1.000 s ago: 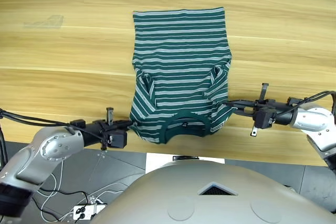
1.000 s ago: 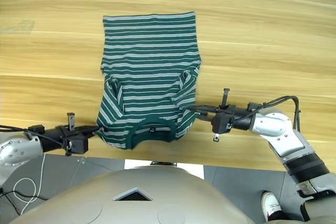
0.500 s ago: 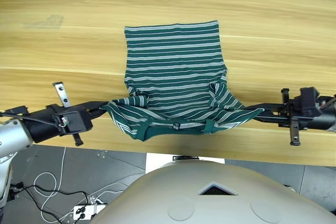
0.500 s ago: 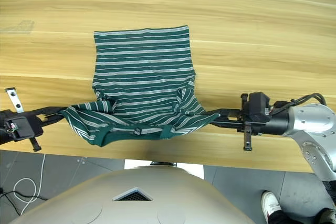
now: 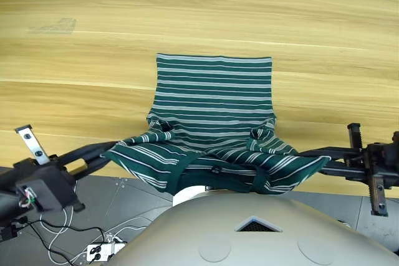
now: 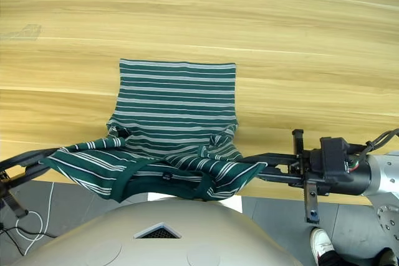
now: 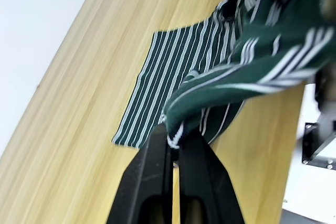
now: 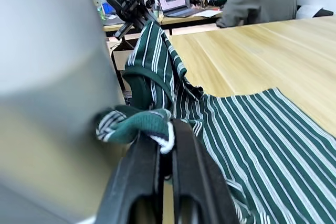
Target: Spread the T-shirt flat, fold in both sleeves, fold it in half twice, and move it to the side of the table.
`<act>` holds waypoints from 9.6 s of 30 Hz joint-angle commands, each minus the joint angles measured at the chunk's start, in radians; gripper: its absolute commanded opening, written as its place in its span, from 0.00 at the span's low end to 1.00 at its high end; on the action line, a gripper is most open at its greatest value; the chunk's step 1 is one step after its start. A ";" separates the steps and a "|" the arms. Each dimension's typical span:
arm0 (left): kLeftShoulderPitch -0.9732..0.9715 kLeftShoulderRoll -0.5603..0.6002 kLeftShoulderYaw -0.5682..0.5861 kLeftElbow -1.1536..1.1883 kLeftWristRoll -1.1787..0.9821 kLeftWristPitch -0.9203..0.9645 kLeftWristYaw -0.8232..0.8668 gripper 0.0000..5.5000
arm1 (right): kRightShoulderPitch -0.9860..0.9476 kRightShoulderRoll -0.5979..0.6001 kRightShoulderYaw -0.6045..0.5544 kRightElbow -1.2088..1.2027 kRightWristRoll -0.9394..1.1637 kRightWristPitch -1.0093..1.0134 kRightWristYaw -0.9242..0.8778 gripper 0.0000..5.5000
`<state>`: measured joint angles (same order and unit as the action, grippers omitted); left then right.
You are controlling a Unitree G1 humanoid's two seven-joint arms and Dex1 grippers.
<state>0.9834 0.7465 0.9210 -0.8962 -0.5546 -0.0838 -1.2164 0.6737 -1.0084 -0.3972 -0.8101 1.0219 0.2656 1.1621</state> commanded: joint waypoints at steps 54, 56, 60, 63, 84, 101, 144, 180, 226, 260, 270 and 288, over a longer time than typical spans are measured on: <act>-1.300 -0.352 -0.873 1.445 0.509 -0.173 0.704 0.77 | -1.153 0.665 0.563 1.522 -1.111 -0.510 -0.709 0.45; -1.282 -0.346 -0.825 1.350 0.479 -0.159 0.739 0.79 | -1.162 0.652 0.597 1.524 -1.144 -0.518 -0.675 0.45; -1.229 -0.347 -0.772 1.115 0.430 -0.097 0.780 0.79 | -1.240 0.652 0.679 1.573 -1.225 -0.516 -0.590 0.45; -1.187 -0.341 -0.734 0.943 0.383 -0.034 0.800 0.79 | -1.314 0.665 0.786 1.686 -1.352 -0.541 -0.576 0.45; -1.027 -0.349 -0.762 0.697 0.388 0.064 0.825 0.79 | -1.330 0.359 0.873 1.911 -1.537 -0.680 -0.784 0.45; -1.018 -0.371 -0.830 0.692 0.407 0.044 0.814 0.79 | -1.005 0.384 0.791 1.012 -1.425 -0.486 -0.563 0.45; -1.027 -0.428 -0.897 0.671 0.415 0.054 0.835 0.79 | -1.469 0.589 0.961 2.144 -1.682 -0.499 -0.887 0.45; -0.402 -0.172 -0.892 0.385 0.940 -0.230 0.816 0.79 | -0.950 0.281 0.409 1.109 -1.101 -1.080 -0.619 0.45; -0.445 -0.121 -1.360 0.598 1.445 -0.535 0.957 0.79 | -1.029 -0.068 0.950 1.423 -2.227 -1.739 -1.547 0.45; -0.470 -0.052 -1.486 0.632 1.484 -0.505 0.963 0.12 | -1.028 0.011 0.971 1.504 -2.112 -1.741 -1.412 0.00; -0.487 -0.044 -1.515 0.647 1.493 -0.496 0.955 0.00 | -1.026 0.025 0.966 1.512 -2.060 -1.746 -1.365 0.00; -0.329 0.167 -1.034 0.344 0.663 -0.150 0.611 0.00 | -0.810 -0.041 1.156 1.127 -0.766 -1.084 -0.428 0.00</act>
<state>0.6394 0.8960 -0.1687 -0.5130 0.1879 -0.2715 -0.5717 -0.1670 -0.9912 0.7854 0.4309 0.1936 -0.9465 0.6368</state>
